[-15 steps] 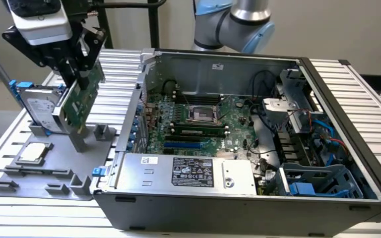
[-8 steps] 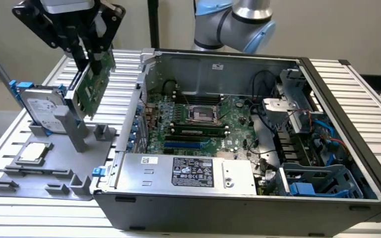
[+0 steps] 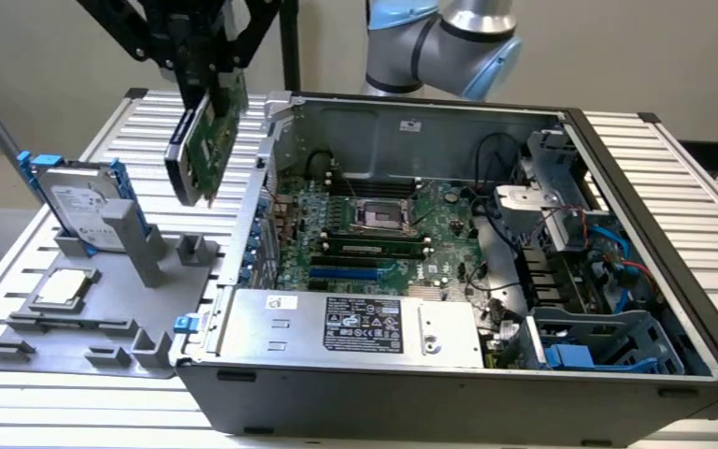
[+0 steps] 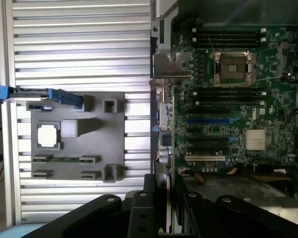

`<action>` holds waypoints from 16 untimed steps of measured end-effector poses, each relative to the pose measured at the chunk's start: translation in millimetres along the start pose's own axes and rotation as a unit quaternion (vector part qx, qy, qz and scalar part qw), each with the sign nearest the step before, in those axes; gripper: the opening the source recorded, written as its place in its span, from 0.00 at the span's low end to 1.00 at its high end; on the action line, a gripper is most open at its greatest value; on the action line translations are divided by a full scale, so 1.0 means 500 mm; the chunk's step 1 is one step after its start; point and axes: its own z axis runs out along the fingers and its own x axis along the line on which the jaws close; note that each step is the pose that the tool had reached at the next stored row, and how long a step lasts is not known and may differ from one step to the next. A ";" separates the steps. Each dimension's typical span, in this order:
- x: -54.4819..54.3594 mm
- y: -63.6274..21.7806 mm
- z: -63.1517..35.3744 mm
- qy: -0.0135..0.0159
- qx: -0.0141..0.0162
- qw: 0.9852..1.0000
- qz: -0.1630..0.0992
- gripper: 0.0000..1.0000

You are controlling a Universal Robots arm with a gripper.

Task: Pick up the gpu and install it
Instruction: 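Pick up the gpu and move the gpu toward the slot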

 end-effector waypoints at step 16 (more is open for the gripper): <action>-0.145 0.012 0.013 0.001 0.000 1.000 0.000 0.27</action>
